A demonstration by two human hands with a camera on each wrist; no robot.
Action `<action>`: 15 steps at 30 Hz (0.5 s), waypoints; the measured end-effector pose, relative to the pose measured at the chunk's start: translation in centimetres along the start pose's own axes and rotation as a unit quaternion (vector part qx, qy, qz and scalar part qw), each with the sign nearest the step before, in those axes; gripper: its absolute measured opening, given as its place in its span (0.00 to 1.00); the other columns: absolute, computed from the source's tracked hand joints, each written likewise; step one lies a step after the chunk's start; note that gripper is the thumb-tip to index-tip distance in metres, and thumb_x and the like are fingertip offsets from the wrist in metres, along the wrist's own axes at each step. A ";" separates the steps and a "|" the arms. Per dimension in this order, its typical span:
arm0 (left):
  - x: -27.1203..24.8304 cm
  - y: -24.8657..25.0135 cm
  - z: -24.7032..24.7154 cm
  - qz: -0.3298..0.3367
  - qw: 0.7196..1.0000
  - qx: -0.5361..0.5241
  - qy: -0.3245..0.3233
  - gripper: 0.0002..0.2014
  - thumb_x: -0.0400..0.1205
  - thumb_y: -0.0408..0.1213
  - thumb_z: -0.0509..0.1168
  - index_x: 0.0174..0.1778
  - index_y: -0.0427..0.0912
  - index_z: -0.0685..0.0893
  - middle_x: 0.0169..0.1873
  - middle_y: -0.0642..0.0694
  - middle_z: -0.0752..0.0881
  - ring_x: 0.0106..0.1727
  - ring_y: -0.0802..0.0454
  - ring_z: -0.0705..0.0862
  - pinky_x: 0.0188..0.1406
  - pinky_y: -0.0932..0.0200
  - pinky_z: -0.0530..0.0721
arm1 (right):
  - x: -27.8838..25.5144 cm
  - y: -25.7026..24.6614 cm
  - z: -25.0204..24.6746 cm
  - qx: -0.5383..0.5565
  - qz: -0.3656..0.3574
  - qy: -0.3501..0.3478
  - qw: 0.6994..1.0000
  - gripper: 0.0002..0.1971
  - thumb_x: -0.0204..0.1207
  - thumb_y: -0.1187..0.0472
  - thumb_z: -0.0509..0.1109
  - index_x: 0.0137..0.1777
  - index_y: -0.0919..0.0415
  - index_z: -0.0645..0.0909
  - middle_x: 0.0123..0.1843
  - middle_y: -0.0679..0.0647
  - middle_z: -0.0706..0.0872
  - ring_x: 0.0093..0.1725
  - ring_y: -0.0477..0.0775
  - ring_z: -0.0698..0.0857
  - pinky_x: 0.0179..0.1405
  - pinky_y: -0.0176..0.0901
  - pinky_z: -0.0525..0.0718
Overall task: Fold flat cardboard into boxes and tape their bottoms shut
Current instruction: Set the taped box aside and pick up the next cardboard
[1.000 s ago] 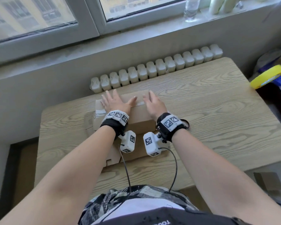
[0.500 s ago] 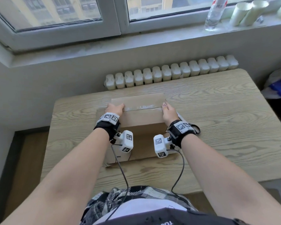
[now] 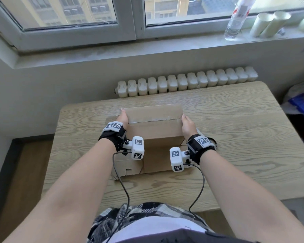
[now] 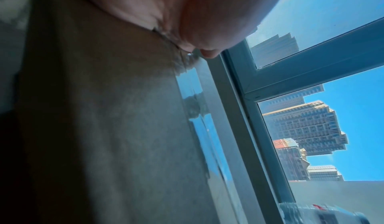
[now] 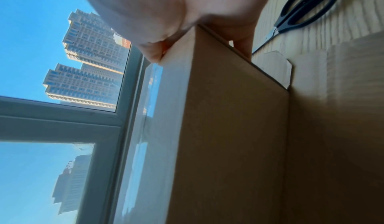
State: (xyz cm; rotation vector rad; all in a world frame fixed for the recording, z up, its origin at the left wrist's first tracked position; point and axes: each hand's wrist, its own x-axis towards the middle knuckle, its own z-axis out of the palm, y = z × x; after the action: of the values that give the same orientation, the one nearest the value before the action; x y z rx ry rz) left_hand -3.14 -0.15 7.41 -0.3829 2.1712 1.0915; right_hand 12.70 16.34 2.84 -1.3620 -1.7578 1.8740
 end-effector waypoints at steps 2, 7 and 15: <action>0.2 0.1 -0.2 -0.006 1.000 -0.012 0.004 0.36 0.89 0.59 0.41 0.83 0.33 0.61 0.83 0.34 0.61 0.81 0.38 0.65 0.76 0.51 0.63 | -0.1 -0.5 -0.3 -0.007 -0.018 -0.002 1.000 0.21 0.89 0.58 0.54 0.78 0.64 0.73 0.78 0.54 0.75 0.77 0.53 0.73 0.80 0.50 0.67; 0.0 1.2 -1.4 0.054 0.997 -0.046 0.017 0.41 0.82 0.69 0.49 0.79 0.39 0.71 0.77 0.39 0.72 0.76 0.38 0.72 0.76 0.46 0.66 | -0.5 -3.7 -0.5 -0.037 -0.078 0.040 0.995 0.21 0.87 0.45 0.53 0.65 0.57 0.81 0.61 0.51 0.84 0.62 0.54 0.79 0.66 0.51 0.76; -2.0 3.5 -5.2 0.149 0.984 -0.082 0.058 0.14 0.86 0.34 0.58 0.61 0.32 0.84 0.65 0.33 0.82 0.66 0.36 0.79 0.64 0.50 0.76 | -1.3 -8.3 0.4 0.005 -0.108 0.077 0.991 0.07 0.79 0.50 0.68 0.46 0.52 0.76 0.44 0.46 0.82 0.49 0.51 0.81 0.49 0.44 0.78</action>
State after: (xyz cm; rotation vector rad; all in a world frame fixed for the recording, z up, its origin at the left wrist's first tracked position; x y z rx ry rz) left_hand -5.71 -2.20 13.08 -0.1994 2.2984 1.4521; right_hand 9.65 17.27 10.64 -1.2223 -1.7393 1.6173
